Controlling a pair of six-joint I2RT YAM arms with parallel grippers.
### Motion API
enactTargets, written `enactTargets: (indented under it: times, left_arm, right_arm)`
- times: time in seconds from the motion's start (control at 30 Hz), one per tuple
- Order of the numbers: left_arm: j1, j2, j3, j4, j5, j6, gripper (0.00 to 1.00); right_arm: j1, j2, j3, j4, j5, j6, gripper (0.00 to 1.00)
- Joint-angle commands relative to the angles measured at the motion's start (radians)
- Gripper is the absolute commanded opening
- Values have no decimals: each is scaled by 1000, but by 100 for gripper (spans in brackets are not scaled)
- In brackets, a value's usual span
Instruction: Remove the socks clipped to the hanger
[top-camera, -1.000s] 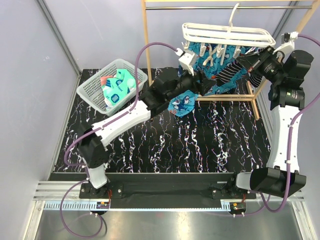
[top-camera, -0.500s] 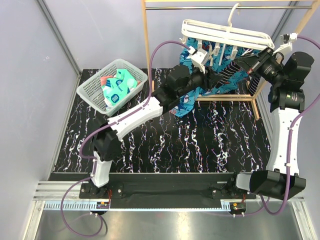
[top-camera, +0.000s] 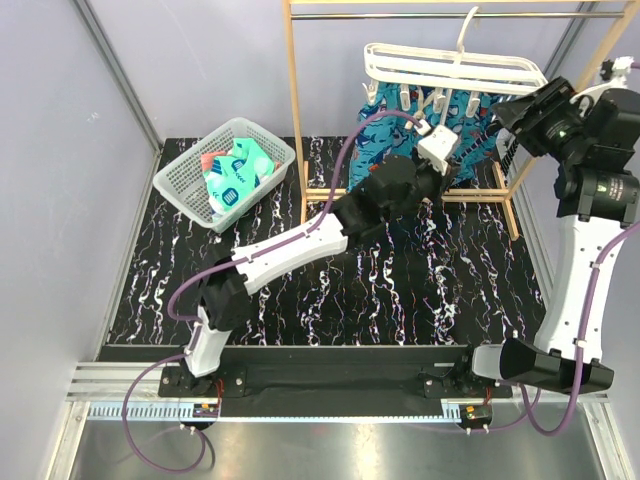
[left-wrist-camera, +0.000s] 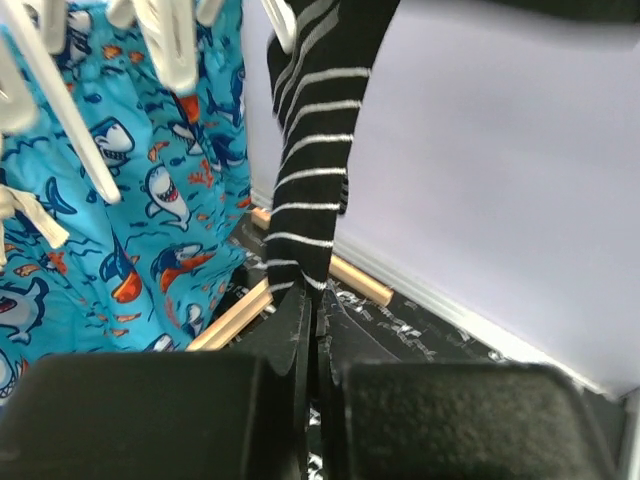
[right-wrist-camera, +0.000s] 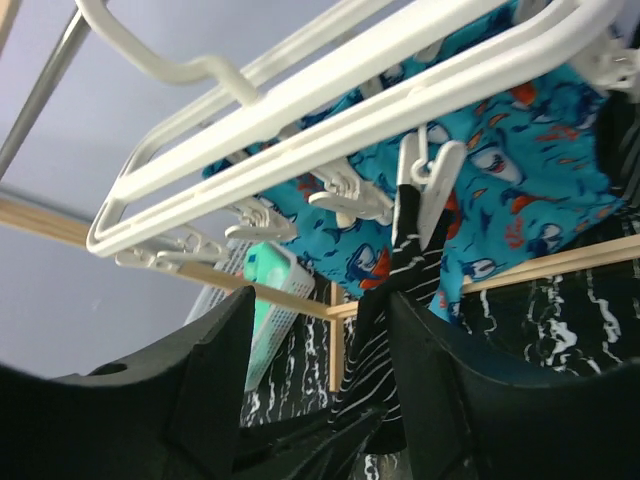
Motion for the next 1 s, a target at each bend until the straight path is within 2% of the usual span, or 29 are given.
enactTargets:
  times: [0.0,0.13,0.27,0.57,0.73,0.97]
  left_arm:
    - [-14,7,30,51,-120,87,0]
    - [-21,23,51,50,-140,88,0]
    - [-24,29,50,54,-144,124,0]
    - [-32,47,65,56,-150,144,0]
    - [-35,64,80,50,-167,172,0]
    - [-44,67,81,54,-189,186,0]
  right_arm:
    - [4,36,114,-144,197,-30,62]
    - [4,105,221,-208,248,-62,61]
    - [4,152,256,-208,291,-104,60]
    - [7,188,206,-84,222,-84,56]
    - [33,169,184,-58,266,-107,55]
    - [95,189,229,-105,373,-180,55]
